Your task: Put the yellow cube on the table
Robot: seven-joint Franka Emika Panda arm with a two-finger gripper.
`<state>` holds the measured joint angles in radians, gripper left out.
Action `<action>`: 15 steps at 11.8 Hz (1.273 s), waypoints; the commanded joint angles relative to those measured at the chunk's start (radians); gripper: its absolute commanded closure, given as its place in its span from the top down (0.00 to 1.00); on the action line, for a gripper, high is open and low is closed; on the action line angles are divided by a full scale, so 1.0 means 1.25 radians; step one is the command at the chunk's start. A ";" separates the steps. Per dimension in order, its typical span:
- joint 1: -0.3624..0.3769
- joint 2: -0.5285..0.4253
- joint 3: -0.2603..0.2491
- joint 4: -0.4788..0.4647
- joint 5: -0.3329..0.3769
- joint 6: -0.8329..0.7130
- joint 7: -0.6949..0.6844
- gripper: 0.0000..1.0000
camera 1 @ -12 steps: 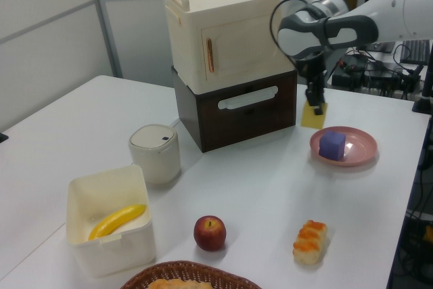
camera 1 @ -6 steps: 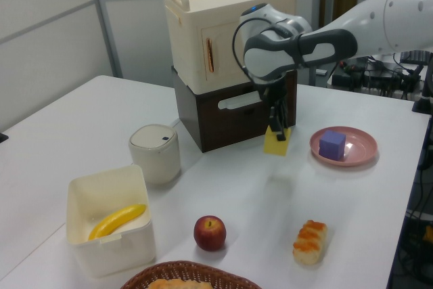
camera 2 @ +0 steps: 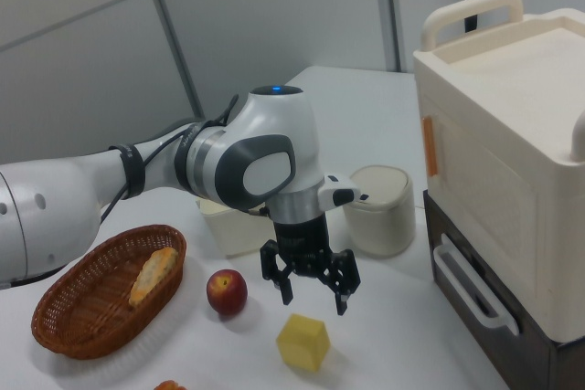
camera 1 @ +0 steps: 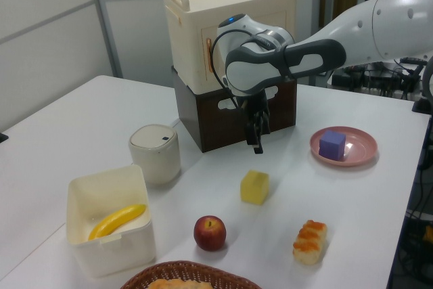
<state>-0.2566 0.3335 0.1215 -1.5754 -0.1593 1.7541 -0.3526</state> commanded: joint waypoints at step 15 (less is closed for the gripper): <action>0.192 -0.106 -0.193 0.113 0.069 -0.133 0.060 1.00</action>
